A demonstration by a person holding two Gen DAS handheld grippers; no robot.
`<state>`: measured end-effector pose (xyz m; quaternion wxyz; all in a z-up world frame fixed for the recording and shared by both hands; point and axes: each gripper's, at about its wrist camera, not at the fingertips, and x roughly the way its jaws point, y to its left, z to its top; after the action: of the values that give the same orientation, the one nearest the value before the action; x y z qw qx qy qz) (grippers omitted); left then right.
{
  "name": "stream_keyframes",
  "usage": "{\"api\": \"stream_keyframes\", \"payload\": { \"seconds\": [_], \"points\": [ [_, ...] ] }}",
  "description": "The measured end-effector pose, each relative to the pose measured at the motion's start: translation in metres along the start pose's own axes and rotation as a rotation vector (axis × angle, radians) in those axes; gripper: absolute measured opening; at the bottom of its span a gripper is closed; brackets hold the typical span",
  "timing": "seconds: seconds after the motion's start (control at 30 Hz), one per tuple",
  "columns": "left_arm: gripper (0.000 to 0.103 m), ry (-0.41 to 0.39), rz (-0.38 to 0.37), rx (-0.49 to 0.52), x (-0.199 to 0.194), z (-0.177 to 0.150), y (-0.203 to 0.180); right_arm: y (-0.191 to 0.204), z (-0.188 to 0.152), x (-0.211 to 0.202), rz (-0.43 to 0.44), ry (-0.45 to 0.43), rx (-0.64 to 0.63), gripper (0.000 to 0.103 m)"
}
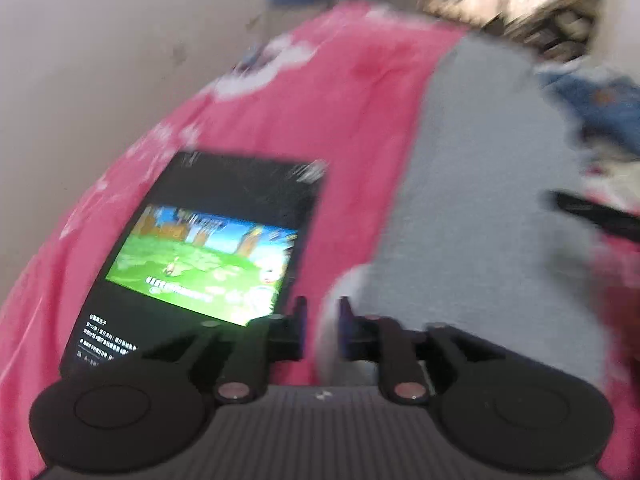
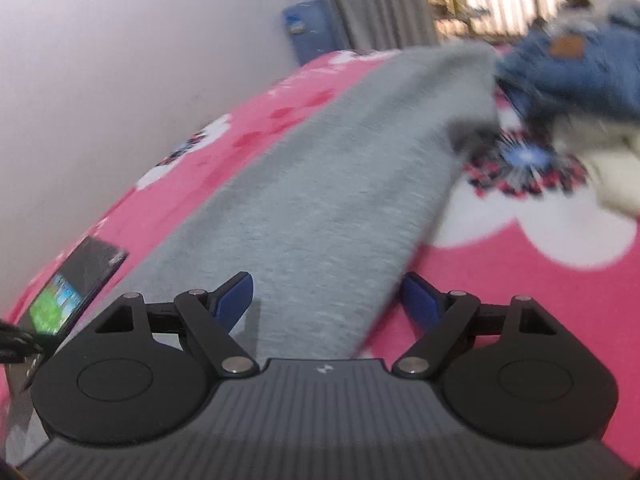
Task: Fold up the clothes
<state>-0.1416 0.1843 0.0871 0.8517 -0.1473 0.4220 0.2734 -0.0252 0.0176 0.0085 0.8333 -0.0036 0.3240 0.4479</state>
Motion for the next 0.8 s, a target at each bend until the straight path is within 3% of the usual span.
{"api": "stream_keyframes", "payload": {
  "seconds": [0.07,0.17,0.23,0.3,0.5,0.53,0.57,0.67,0.8],
  "points": [
    [0.040,-0.001,-0.062,0.015,-0.022,-0.013,0.000,0.006,-0.001,0.001,-0.001,-0.002,-0.037,0.082],
    [0.040,0.075,-0.127,0.066,-0.021,-0.035,-0.001,0.009,-0.003,0.008,-0.023,0.029,-0.059,0.082],
    [0.031,0.101,-0.055,0.155,-0.011,-0.051,-0.009,0.011,-0.004,0.008,-0.030,0.035,-0.073,0.082],
    [0.030,0.069,0.049,0.295,-0.005,-0.066,-0.018,0.014,-0.005,0.008,-0.038,0.041,-0.095,0.082],
    [0.019,0.015,0.167,0.290,-0.002,-0.068,-0.014,0.021,-0.010,0.010,-0.061,0.053,-0.149,0.083],
    [0.005,0.019,0.197,0.305,0.001,-0.067,-0.014,0.021,-0.010,0.011,-0.061,0.053,-0.152,0.084],
    [0.003,0.028,0.219,0.321,0.006,-0.066,-0.014,0.021,-0.010,0.012,-0.062,0.055,-0.156,0.084],
    [0.000,0.009,0.201,0.299,0.009,-0.065,-0.013,0.021,-0.010,0.012,-0.061,0.056,-0.164,0.085],
    [0.002,-0.097,0.160,0.262,-0.020,-0.066,-0.016,0.021,-0.009,0.013,-0.061,0.058,-0.166,0.085]
  ]
}}
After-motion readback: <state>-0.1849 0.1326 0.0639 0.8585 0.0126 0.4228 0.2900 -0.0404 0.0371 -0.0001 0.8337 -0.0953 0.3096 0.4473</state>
